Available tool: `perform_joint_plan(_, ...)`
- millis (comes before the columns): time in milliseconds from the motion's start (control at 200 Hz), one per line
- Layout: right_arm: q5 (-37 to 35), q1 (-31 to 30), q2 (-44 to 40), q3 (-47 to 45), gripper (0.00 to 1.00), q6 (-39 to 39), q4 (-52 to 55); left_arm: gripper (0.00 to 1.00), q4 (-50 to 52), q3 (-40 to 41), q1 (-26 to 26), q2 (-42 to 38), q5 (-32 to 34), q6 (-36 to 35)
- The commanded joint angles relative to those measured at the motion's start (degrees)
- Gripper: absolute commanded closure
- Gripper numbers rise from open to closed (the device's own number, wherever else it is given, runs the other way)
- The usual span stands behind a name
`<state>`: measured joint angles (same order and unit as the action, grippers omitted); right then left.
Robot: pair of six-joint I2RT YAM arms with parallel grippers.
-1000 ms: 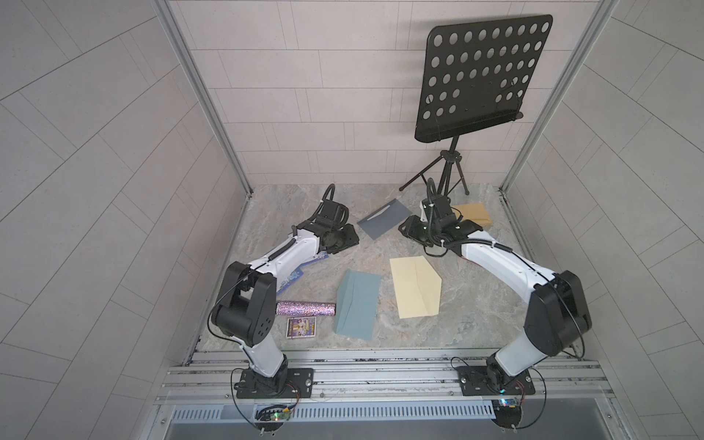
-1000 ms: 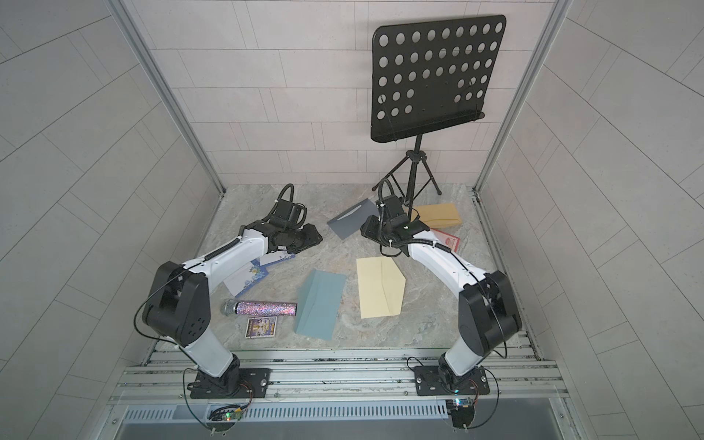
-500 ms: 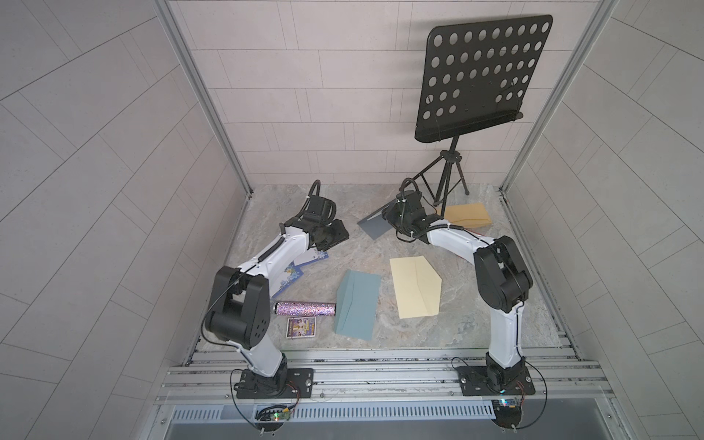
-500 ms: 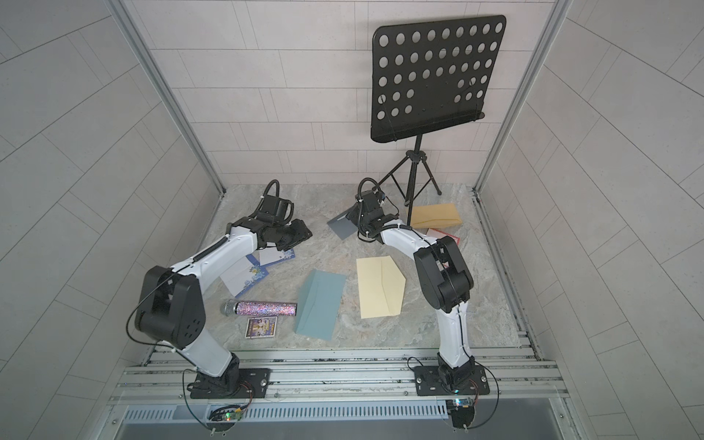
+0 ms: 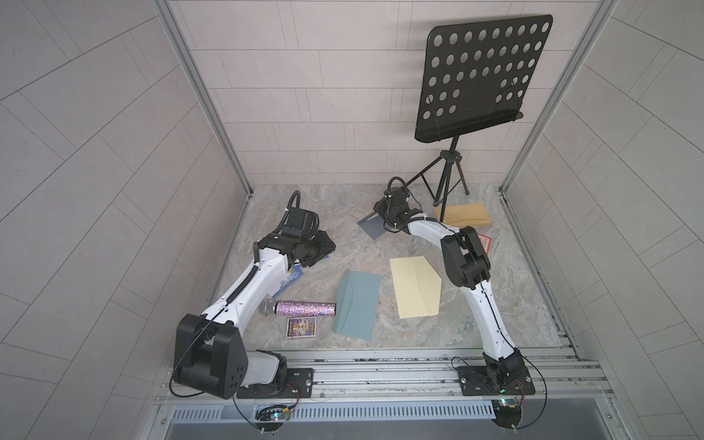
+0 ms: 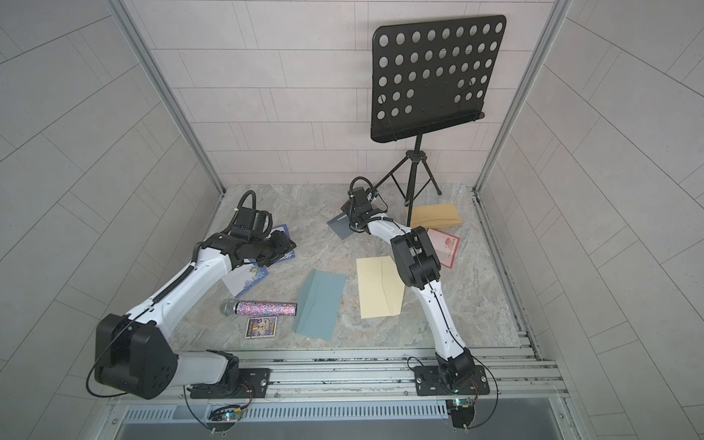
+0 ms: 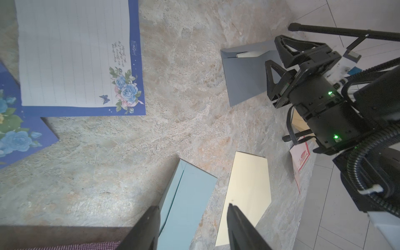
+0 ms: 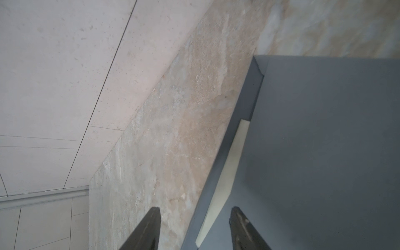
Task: Take the letter paper out of the envelope
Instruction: Pick up the envelope from the center of the board.
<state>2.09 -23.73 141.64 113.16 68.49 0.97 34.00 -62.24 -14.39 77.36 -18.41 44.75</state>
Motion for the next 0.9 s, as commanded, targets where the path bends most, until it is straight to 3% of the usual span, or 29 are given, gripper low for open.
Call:
perform_joint_plan(0,-1.06,0.17,2.25,4.15,0.47,1.53,2.42,0.43,2.39,-0.85,-0.15,-0.55,0.07,-1.10)
perform_joint_plan(180,-1.24,0.24,7.19,10.84,0.61,2.30,4.84,0.43,3.15,-4.37,-1.32,1.99,0.21,-2.48)
perform_joint_plan(355,0.60,-0.07,9.53,15.72,1.00,-0.07,7.80,0.43,4.94,-7.28,-2.31,3.55,0.74,-4.04)
perform_joint_plan(695,10.87,-3.30,-2.28,17.14,1.00,-27.47,24.94,0.42,11.25,-18.84,-2.42,9.15,3.58,-4.34)
perform_joint_plan(890,17.26,-4.14,-18.39,0.47,1.00,-35.68,26.25,0.34,14.67,-28.09,-2.31,13.78,5.05,2.93)
